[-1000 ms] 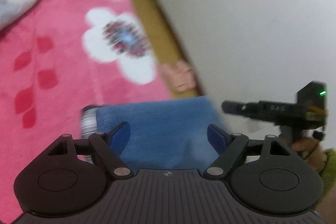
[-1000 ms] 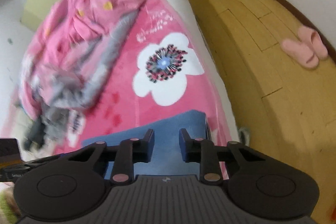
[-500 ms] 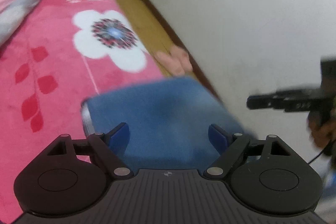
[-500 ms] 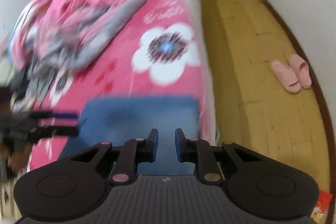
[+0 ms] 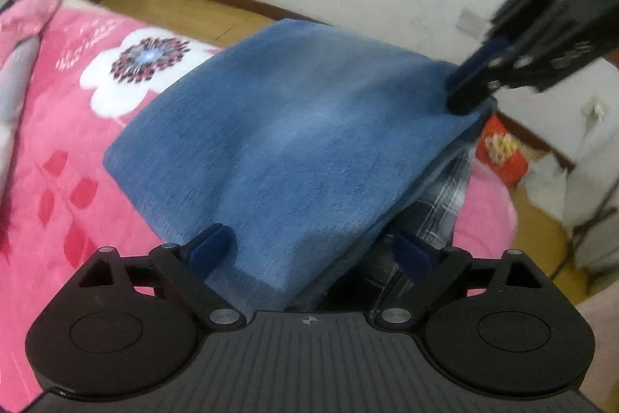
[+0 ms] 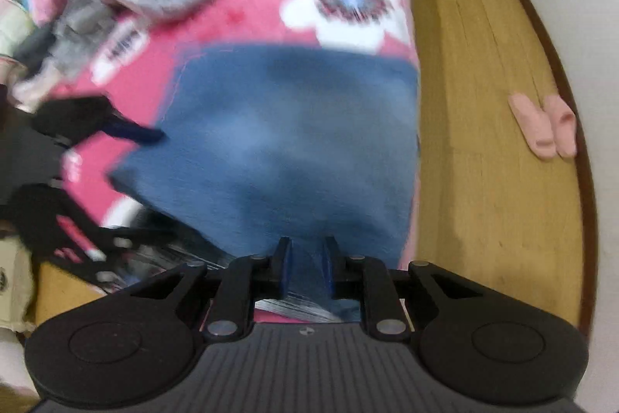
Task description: Fold clothes
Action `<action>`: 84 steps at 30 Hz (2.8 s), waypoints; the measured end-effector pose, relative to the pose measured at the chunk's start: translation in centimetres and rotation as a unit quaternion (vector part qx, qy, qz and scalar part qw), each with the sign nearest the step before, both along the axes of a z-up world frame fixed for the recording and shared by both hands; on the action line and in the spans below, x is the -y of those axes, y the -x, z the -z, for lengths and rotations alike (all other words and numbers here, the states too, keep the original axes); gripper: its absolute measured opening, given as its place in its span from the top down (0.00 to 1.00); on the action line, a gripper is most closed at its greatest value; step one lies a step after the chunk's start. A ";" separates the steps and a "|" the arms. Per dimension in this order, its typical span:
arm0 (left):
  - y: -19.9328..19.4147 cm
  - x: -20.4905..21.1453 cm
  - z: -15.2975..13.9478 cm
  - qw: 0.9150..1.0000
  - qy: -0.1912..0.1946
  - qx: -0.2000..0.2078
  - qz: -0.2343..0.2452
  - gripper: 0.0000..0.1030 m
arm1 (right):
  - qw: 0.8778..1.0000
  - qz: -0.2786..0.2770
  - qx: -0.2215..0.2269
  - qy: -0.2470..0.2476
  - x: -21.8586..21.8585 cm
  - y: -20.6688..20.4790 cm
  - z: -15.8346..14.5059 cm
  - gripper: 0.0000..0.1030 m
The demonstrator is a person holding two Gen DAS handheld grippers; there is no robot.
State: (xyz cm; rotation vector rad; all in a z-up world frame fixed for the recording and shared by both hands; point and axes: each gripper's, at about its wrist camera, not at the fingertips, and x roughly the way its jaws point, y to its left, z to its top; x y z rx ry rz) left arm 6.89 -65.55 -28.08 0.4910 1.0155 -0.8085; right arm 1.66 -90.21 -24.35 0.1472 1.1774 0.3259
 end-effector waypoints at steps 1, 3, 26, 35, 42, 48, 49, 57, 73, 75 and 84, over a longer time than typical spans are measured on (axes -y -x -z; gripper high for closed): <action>-0.1 -0.1 -0.1 1.000 0.004 -0.003 -0.006 0.10 | 1.000 -0.001 0.004 -0.013 -0.1 0.1 -0.3 0.82; -0.1 -0.2 0.0 1.000 0.008 -0.006 -0.015 0.10 | 1.000 -0.005 -0.015 -0.016 -0.6 -0.6 1.3 0.81; 3.6 -3.8 -7.7 0.979 0.135 -0.071 -0.135 0.16 | 0.994 0.104 -0.023 0.024 -2.3 3.9 -4.5 0.80; 11.5 -8.2 -18.5 0.956 0.181 0.008 -0.230 0.00 | 0.978 0.181 0.022 0.101 -8.4 12.7 -15.2 0.48; 15.5 -9.9 -22.3 0.938 0.174 0.003 -0.300 0.00 | 0.970 0.205 0.030 0.126 -12.5 17.2 -19.5 0.22; 18.6 -9.3 -24.9 0.929 0.164 0.048 -0.329 0.00 | 0.965 0.194 0.061 0.164 -14.3 18.8 -22.3 0.18; 18.8 -8.9 -25.2 0.928 0.158 0.049 -0.333 0.00 | 0.966 0.189 0.065 0.166 -14.3 19.1 -22.7 0.17; 21.7 -6.7 -26.0 0.920 0.126 0.062 -0.366 0.00 | 0.951 0.178 0.129 0.219 -14.3 21.7 -25.4 0.01; 23.9 -6.7 -26.6 0.884 0.089 0.082 -0.452 0.00 | 0.959 0.179 0.117 0.185 -12.5 23.0 -25.3 0.01; 23.9 -6.6 -26.6 0.884 0.076 0.088 -0.453 0.00 | 0.961 0.176 0.113 0.180 -12.4 23.1 -25.1 0.01; 23.8 -7.4 -26.4 0.872 0.048 0.097 -0.478 0.00 | 0.965 0.171 0.100 0.172 -12.6 22.7 -24.6 0.01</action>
